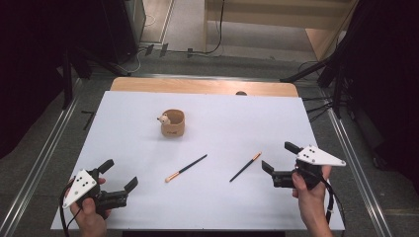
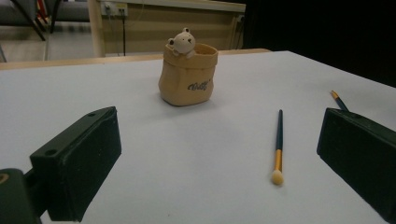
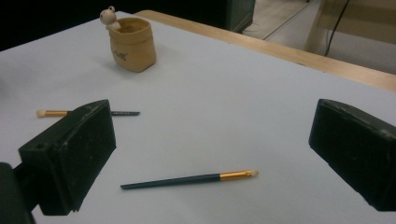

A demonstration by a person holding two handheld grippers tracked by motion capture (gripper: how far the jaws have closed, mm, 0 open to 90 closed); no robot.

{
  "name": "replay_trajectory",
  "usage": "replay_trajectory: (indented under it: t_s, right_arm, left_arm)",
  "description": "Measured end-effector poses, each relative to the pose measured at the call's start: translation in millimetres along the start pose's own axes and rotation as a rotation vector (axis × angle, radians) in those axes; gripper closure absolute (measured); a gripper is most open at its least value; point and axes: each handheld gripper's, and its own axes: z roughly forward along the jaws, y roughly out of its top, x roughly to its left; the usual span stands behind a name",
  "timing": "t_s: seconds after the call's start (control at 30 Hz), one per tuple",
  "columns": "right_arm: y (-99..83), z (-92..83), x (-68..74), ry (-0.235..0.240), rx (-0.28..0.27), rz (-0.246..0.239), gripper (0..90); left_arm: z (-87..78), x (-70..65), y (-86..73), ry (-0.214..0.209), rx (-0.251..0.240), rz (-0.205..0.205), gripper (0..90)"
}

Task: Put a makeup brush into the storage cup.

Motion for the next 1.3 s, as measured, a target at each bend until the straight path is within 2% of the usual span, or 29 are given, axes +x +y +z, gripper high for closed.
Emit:
replay_trajectory:
  t_s: [0.07, 0.2, 0.27, 0.53, 0.63, 0.9, 1.03, 1.1, 1.27, 1.3]
  right_arm:
    - [4.5, 7.9, -2.0, 0.024, 0.032, -0.002, 0.9]
    - [9.2, 14.7, -2.6, 0.035, 0.071, -0.019, 1.0]
    - [13.9, 21.5, -1.8, 0.045, 0.117, -0.049, 1.0]
    - [23.1, 36.6, -3.8, 0.078, 0.188, -0.086, 1.1]
    - [27.3, 46.5, -2.9, 0.104, 0.240, -0.117, 1.6]
    - [30.4, 61.5, -4.3, 0.117, 0.292, -0.158, 3.0]
    - [31.4, 71.9, -6.6, 0.125, 0.353, -0.172, 3.0]
    - [31.7, 73.7, -7.0, 0.124, 0.363, -0.175, 3.0]
    - [30.3, 83.2, -10.5, 0.157, 0.409, -0.181, 3.0]
    - [27.8, 87.4, -11.0, 0.166, 0.441, -0.190, 3.0]
  left_arm:
    - [-0.4, -0.2, 0.2, -0.002, -0.003, -0.003, 0.0]
    - [-0.8, -0.1, 0.4, -0.001, -0.001, 0.000, 0.0]
    - [-0.2, 0.4, 0.0, 0.001, 0.003, 0.000, 0.0]
    - [0.0, 0.1, 0.2, 0.002, 0.000, -0.004, 0.0]
    - [0.2, -0.2, 0.3, 0.003, 0.000, -0.004, 0.0]
    - [-0.9, 1.4, 0.6, 0.008, -0.002, -0.008, 0.0]
    - [-1.2, 1.3, 0.8, 0.009, -0.003, -0.007, 0.0]
    - [-1.2, 1.2, 0.9, 0.009, -0.003, -0.007, 0.0]
    - [-1.2, 1.0, 1.1, 0.012, -0.004, -0.009, 0.0]
    - [-1.5, 1.1, 1.2, 0.013, -0.003, -0.008, 0.0]
